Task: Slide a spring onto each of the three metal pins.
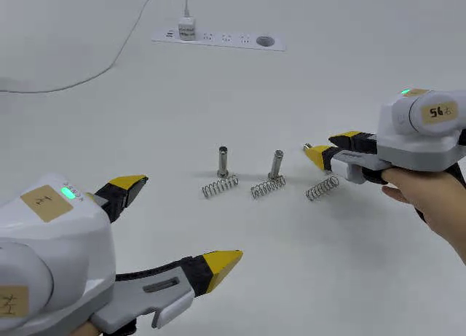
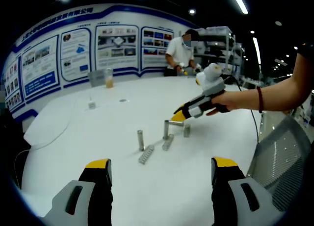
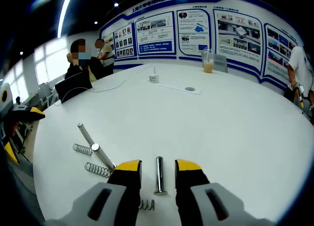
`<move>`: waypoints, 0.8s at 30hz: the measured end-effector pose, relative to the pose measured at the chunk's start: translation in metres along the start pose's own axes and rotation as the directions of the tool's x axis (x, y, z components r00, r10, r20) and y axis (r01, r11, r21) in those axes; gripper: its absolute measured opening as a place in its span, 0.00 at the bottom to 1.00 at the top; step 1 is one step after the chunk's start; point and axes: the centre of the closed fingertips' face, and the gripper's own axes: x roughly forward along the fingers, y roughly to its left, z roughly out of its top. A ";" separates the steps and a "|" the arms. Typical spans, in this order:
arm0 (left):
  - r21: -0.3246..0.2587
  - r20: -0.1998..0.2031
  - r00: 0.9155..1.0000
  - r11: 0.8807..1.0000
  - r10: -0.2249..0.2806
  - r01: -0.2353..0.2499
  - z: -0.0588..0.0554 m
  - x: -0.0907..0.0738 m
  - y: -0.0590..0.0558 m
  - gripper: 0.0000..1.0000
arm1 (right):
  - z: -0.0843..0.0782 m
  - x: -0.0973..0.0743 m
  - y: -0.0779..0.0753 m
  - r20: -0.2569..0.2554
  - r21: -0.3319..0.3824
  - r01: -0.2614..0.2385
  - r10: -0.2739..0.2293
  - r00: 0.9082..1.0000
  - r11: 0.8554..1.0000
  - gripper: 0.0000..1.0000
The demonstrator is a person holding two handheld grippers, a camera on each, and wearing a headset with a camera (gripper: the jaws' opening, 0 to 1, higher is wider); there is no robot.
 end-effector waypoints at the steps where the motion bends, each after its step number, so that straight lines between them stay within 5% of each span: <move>1: 0.000 0.000 1.000 1.000 0.000 0.000 0.000 0.000 0.000 0.84 | -0.001 0.002 0.000 -0.004 -0.004 -0.002 0.002 1.000 1.000 0.27; 24: -0.006 -0.014 1.000 1.000 -0.001 0.001 -0.006 0.002 0.002 0.83 | -0.013 0.025 -0.002 -0.063 0.005 0.023 -0.023 0.998 1.000 0.10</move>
